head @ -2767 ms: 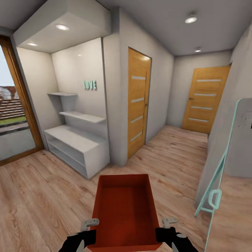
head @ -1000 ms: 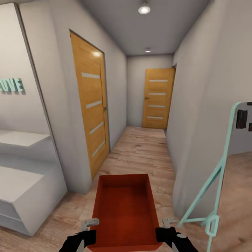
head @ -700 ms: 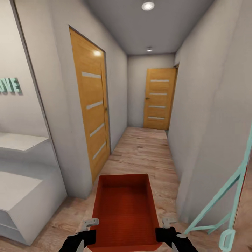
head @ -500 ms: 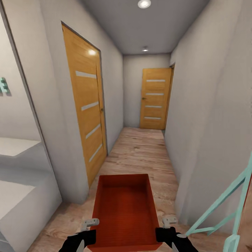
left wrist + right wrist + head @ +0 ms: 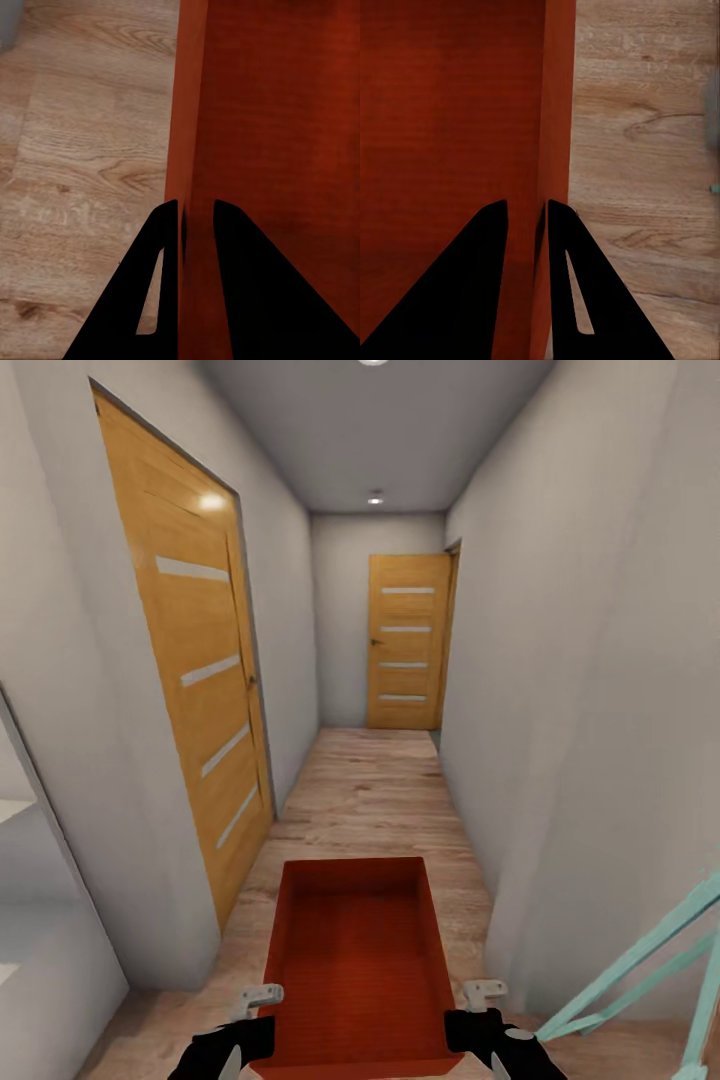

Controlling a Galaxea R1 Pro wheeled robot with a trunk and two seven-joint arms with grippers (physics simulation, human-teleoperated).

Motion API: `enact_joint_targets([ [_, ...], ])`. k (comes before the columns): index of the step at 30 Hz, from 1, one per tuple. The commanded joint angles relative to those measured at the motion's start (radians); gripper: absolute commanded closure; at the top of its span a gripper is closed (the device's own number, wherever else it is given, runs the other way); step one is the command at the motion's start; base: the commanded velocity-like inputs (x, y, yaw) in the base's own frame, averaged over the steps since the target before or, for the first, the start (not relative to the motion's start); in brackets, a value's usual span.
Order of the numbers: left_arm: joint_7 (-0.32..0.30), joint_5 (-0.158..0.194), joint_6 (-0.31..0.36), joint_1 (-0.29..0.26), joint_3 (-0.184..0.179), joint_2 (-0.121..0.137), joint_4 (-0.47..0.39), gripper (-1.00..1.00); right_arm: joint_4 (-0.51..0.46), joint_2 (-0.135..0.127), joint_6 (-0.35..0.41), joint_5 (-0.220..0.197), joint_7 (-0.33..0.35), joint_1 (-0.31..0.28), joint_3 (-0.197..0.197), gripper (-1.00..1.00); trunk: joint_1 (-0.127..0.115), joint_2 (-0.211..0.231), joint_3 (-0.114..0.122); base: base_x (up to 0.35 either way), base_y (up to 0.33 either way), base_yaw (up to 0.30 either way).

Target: Move the two storage containers from the living room to the garage. In the garage, place one container on the floor and stack the other container on top of it (either order is fine).

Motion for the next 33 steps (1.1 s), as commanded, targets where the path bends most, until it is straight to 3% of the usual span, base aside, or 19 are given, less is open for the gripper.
enact_joint_targets([
  [1, 0.012, -0.023, -0.025, -0.001, 0.005, 0.010, -0.004, 1.00, 0.001, -0.002, 0.005, 0.013, -0.004, 0.000, 0.002, 1.00, 0.001, -0.001, -0.002, 0.311, 0.155, -0.033],
  [11, 0.012, -0.023, -0.025, -0.001, 0.005, 0.010, -0.004, 1.00, 0.001, -0.002, 0.005, 0.013, -0.004, 0.000, 0.002, 1.00, 0.001, -0.001, -0.002, 0.311, 0.133, -0.006],
  [33, 0.012, -0.023, -0.025, -0.001, 0.005, 0.010, -0.004, 1.00, 0.001, -0.002, 0.005, 0.013, -0.004, 0.000, 0.002, 1.00, 0.001, -0.001, -0.002, 0.316, 0.006, -0.085],
])
